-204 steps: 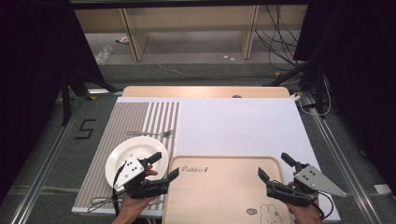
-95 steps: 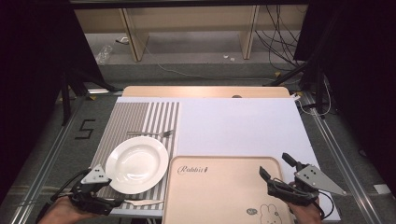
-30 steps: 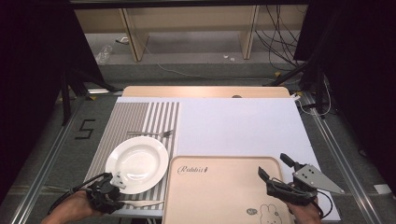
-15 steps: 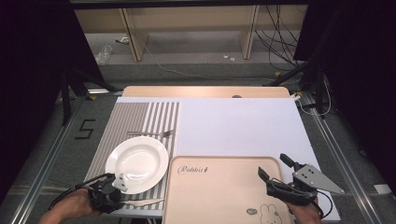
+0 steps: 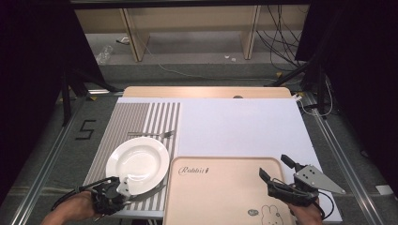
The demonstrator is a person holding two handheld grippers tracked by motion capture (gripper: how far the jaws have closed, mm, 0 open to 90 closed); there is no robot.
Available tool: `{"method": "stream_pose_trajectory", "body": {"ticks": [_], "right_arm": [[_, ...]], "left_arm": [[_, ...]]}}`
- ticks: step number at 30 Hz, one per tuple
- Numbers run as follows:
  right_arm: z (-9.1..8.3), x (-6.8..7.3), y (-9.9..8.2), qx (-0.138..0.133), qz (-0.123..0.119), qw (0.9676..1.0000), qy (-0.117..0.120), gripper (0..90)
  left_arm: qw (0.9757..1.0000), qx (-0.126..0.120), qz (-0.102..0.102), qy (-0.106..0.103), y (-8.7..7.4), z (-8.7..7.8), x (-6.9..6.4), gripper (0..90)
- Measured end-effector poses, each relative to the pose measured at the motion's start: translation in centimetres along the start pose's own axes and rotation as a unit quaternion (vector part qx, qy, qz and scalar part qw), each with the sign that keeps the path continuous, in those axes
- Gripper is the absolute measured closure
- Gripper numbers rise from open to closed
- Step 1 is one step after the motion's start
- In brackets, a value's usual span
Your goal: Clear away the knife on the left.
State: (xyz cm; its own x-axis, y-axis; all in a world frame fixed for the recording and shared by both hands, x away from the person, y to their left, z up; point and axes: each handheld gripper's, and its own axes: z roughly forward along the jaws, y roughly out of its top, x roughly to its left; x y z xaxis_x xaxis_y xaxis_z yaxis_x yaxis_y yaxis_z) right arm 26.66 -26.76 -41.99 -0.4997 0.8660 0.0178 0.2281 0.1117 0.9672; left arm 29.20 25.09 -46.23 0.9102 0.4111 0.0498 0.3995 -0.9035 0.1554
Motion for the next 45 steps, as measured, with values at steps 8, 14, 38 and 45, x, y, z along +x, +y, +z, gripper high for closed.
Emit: {"method": "stream_pose_trajectory", "body": {"ticks": [8, 14, 38, 45], "right_arm": [[0.1, 0.0, 0.0, 0.002, 0.001, 1.0000, 0.000, 14.9], [0.0, 0.0, 0.0, 0.007, 0.002, 1.0000, 0.000, 14.9], [0.3, -0.1, -0.2, 0.011, 0.006, 0.9999, 0.002, 15.1], [0.2, -0.1, -0.1, 0.011, 0.006, 0.9999, 0.003, 15.1]], "left_arm": [[0.9996, 0.023, 0.008, 0.012, 0.6, 0.0, -0.4, 79.1], [0.9993, 0.028, 0.010, 0.023, 0.8, 0.0, -0.7, 79.6], [0.9994, 0.006, 0.027, 0.019, 0.5, -2.0, -1.7, 79.9], [0.9994, -0.032, 0.012, -0.003, 1.4, -3.4, -1.8, 79.9]]}}
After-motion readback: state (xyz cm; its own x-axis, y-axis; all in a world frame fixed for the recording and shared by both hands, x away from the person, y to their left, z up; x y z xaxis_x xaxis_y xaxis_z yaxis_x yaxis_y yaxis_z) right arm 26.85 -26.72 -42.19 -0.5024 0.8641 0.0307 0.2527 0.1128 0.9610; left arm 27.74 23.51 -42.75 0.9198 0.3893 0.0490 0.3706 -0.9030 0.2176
